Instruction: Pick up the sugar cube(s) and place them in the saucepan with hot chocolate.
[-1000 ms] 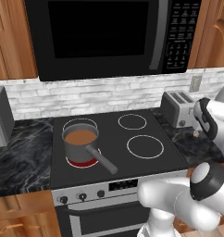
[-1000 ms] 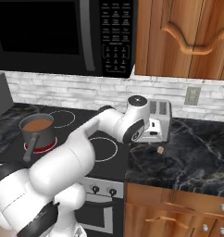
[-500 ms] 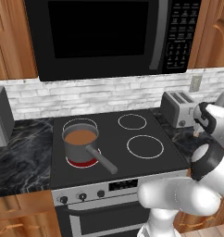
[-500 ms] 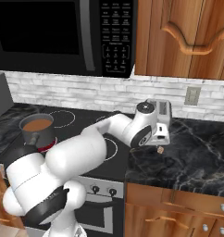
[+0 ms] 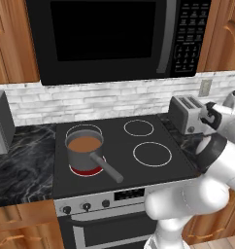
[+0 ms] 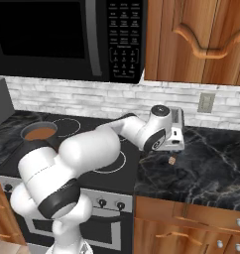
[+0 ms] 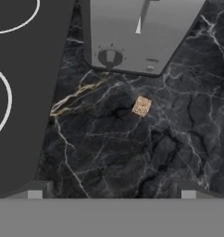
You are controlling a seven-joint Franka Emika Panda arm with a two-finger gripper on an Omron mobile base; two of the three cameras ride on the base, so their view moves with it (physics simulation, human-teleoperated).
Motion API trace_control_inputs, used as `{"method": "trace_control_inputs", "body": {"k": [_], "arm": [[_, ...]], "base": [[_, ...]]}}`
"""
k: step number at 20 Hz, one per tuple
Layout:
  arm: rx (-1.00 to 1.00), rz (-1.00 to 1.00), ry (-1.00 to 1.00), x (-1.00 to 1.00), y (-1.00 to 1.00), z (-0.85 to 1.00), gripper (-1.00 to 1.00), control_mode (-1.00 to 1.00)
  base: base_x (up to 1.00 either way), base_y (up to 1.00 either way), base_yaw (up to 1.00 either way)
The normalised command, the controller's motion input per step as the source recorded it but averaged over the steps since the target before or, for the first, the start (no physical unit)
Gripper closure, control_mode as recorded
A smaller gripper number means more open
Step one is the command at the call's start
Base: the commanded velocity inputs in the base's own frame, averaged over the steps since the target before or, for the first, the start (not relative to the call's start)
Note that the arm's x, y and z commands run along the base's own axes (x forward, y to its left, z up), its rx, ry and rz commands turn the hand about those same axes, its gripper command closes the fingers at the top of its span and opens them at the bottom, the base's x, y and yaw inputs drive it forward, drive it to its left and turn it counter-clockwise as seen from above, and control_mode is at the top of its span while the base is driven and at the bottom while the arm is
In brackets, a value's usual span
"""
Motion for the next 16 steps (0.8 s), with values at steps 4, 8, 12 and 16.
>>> {"method": "trace_control_inputs", "body": {"k": [4, 8, 12, 16], "arm": [[0.0, 0.0, 0.0, 0.22, 0.0, -0.14, -1.0, -1.0], [0.0, 0.0, 0.0, 0.1, -0.03, -0.13, -1.0, -1.0], [0.02, -0.01, 0.0, 0.02, -0.1, -0.04, -1.0, -1.0], [0.08, -0.04, 0.0, 0.0, -0.22, 0.0, -1.0, -1.0]], "base": [[0.0, 0.0, 0.0], [0.0, 0.0, 0.0], [0.0, 0.0, 0.0], [0.0, 0.0, 0.0]]}}
